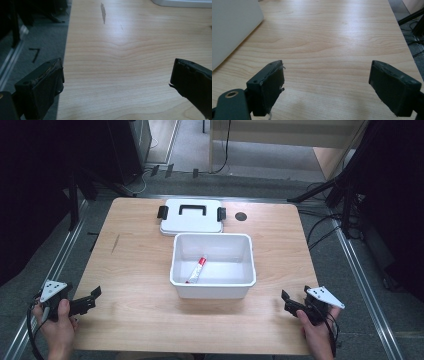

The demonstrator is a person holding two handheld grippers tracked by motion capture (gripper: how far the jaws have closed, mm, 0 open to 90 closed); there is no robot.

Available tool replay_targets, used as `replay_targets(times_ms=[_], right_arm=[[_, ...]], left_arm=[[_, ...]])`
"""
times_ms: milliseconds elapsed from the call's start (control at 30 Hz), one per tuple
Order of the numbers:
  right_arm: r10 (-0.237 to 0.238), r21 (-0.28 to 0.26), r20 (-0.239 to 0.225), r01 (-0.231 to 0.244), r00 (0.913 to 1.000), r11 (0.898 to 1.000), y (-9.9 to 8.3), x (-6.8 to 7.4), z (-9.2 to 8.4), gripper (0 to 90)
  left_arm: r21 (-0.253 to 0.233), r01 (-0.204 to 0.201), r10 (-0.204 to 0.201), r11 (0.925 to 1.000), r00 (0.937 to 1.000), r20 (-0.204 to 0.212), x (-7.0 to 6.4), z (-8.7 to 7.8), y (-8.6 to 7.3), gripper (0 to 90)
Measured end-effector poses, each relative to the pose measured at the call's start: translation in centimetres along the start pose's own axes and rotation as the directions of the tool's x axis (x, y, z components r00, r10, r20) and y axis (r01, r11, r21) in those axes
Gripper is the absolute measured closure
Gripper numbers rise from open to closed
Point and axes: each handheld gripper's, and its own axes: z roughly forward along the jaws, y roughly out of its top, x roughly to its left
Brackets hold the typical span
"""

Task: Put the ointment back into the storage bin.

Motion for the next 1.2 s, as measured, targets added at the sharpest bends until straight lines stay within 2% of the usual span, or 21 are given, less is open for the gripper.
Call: replay_targets(times_ms=[33,133,233,267,367,467,500,533,567,600,700,900,1000,1100,1200], right_arm=[[0.006,0.006,0.004,-0.006,1.0,1.0,0.0,0.0,0.0,13.0],[0.012,0.014,0.01,-0.012,0.9999,1.0,0.0,0.0,0.1,13.1],[0.014,0.019,0.011,-0.014,0.9998,1.0,0.0,0.0,0.1,13.1],[0.016,0.017,0.01,-0.016,0.9998,1.0,0.0,0.0,0.1,13.1],[0.02,0.022,0.011,-0.02,0.9997,1.0,0.1,-0.1,0.1,13.1],[0.021,0.026,0.015,-0.022,0.9997,0.999,0.1,-0.1,0.2,13.1],[0.023,0.027,0.015,-0.024,0.9996,0.999,0.1,-0.1,0.2,13.1],[0.021,0.031,0.015,-0.022,0.9997,0.999,0.1,-0.2,0.2,13.1],[0.023,0.032,0.016,-0.023,0.9996,0.999,0.1,-0.2,0.3,13.1],[0.024,0.034,0.018,-0.025,0.9995,0.999,0.1,-0.2,0.3,13.1],[0.025,0.039,0.026,-0.026,0.9993,0.999,0.1,-0.1,0.3,13.1],[0.016,0.059,0.044,-0.019,0.9989,0.998,0.2,0.0,0.5,13.1],[0.021,0.075,0.055,-0.025,0.9983,0.997,0.2,-0.1,0.7,13.1],[0.031,0.082,0.056,-0.036,0.998,0.996,0.2,-0.1,0.7,13.1],[0.018,0.091,0.037,-0.022,0.9991,0.996,0.2,0.0,0.8,13.1]], left_arm=[[-0.01,-0.006,0.006,0.9999,1.0,-0.005,0.0,0.0,-0.1,0.0],[-0.028,0.01,-0.01,0.9996,0.9999,0.014,0.0,0.3,-0.4,0.0],[-0.03,0.02,-0.02,0.9994,0.9997,0.01,0.1,0.5,-0.8,0.0],[-0.029,0.046,-0.046,0.9985,0.9989,0.009,0.2,0.9,-1.1,0.0],[-0.041,0.048,-0.048,0.998,0.9988,0.001,0.2,0.8,-1.1,0.0],[-0.047,0.004,-0.005,0.9989,0.9999,-0.015,-0.4,1.0,-1.4,0.0],[-0.047,0.004,-0.005,0.9989,0.9999,-0.015,-0.4,1.0,-1.4,0.0],[-0.032,-0.031,0.03,0.999,0.9993,-0.024,-0.9,1.2,-1.4,0.0],[-0.032,-0.031,0.03,0.999,0.9993,-0.024,-0.9,1.2,-1.4,0.0],[-0.028,-0.059,0.058,0.9979,0.9978,-0.033,-1.3,1.3,-1.4,0.0],[-0.019,-0.065,0.065,0.9977,0.9974,-0.03,-1.3,1.4,-1.4,0.0],[-0.007,-0.04,0.04,0.9992,0.9988,-0.029,-1.1,1.4,-1.3,0.0],[0.029,-0.027,0.028,0.9992,0.9985,-0.047,-1.1,1.7,-1.2,0.0],[0.031,-0.027,0.029,0.9992,0.9978,-0.06,-1.1,1.8,-1.2,0.0],[0.04,-0.046,0.048,0.9982,0.9971,-0.059,-1.3,1.9,-1.2,0.0]])
